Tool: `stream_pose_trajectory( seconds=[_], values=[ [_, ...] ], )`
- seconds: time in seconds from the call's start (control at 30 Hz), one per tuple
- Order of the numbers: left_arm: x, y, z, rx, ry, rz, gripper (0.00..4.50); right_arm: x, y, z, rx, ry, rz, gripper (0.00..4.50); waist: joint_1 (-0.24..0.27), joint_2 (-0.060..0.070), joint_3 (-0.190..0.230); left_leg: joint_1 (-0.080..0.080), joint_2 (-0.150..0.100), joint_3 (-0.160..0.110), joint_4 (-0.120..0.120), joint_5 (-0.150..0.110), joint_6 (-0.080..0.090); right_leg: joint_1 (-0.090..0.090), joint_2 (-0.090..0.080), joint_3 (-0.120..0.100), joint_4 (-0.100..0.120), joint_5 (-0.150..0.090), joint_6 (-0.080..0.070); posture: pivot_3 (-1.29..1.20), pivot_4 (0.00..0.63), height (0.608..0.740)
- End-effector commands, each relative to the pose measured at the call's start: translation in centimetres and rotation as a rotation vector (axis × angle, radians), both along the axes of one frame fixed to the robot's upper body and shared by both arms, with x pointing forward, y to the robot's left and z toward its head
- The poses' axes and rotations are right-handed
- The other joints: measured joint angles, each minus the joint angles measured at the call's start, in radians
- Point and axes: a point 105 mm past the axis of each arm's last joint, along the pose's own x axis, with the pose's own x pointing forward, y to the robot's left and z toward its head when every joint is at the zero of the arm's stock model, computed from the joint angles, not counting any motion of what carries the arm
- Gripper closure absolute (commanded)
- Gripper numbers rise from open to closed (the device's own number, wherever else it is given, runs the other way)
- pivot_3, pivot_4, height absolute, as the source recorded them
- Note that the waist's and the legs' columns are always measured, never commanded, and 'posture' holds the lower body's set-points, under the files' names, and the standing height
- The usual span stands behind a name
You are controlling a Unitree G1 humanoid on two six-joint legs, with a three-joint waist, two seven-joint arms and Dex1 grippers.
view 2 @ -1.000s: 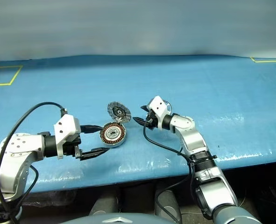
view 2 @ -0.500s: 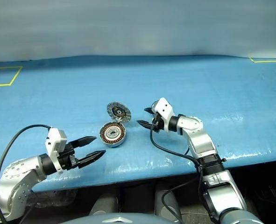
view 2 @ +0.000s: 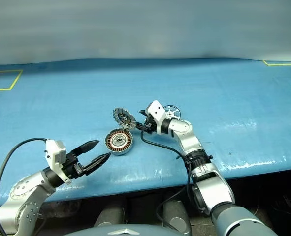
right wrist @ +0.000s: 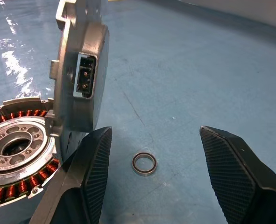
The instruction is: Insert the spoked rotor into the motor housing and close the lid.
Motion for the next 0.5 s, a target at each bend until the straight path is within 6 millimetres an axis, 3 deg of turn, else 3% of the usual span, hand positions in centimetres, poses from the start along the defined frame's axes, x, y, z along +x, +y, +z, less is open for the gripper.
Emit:
stream_pose_trajectory(
  seconds=[0.03, 0.5],
  values=[
    [-0.2, -0.2, 0.8, -0.015, -0.039, 0.000, 0.40, 0.3, 0.4, 0.7, -0.004, -0.046, 0.020, 1.33, -0.001, 0.000, 0.000, 0.000, 0.000, 0.000, 0.000, 0.000, 0.000, 0.000, 0.000, 0.000, 0.000, 0.000, 0.000, 0.00, 0.150, 0.740],
    [-0.3, -0.2, 0.4, -0.027, -0.030, 0.039, 0.40, 0.4, 1.6, -0.8, 0.007, 0.010, 0.029, 1.33, -0.006, 0.001, 0.000, 0.000, 0.000, 0.000, 0.000, 0.000, 0.000, 0.000, 0.000, 0.000, 0.001, 0.000, 0.000, 0.00, 0.150, 0.740]
  ],
)
